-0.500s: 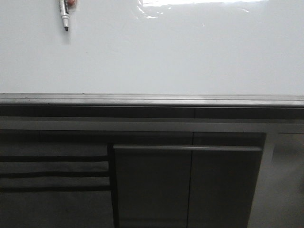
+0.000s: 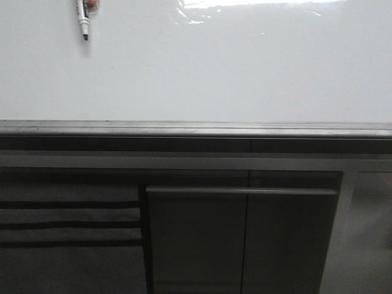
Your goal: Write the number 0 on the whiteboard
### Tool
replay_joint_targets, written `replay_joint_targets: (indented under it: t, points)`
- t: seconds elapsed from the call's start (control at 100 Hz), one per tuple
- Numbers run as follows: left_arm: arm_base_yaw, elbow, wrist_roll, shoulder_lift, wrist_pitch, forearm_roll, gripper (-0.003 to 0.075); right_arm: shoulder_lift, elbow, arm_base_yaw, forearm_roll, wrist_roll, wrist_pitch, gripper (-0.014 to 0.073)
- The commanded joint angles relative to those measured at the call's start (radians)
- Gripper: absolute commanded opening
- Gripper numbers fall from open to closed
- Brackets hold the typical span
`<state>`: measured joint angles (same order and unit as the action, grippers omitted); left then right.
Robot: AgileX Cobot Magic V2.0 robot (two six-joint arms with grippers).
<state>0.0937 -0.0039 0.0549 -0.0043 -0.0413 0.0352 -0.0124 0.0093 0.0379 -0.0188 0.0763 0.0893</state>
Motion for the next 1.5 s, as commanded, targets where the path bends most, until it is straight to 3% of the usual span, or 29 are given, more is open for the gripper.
replay_joint_targets:
  t: [0.0, 0.7, 0.89, 1.01, 1.32, 1.49]
  points:
    - [-0.004, 0.024, 0.010, -0.026, -0.074, -0.002, -0.0020, -0.017, 0.012, -0.004, 0.001, -0.004, -0.075, -0.0073]
    - [-0.004, 0.024, 0.010, -0.026, -0.103, -0.004, -0.0020, -0.017, 0.010, -0.004, 0.001, -0.004, -0.110, -0.0073]
    - [-0.004, -0.062, 0.010, -0.026, -0.116, -0.052, -0.0020, -0.015, -0.105, -0.004, 0.043, -0.004, -0.101, -0.0073]
    - [-0.004, -0.214, 0.010, -0.002, 0.005, -0.082, -0.0020, 0.011, -0.245, -0.004, 0.050, -0.004, 0.010, -0.0073]
    - [-0.004, -0.576, -0.011, 0.247, 0.502, -0.070, -0.0020, 0.251, -0.584, -0.004, 0.046, -0.011, 0.329, -0.0073]
    - [-0.004, -0.597, -0.011, 0.342, 0.503, -0.070, -0.0020, 0.372, -0.637, -0.004, 0.046, -0.011, 0.462, -0.0073]
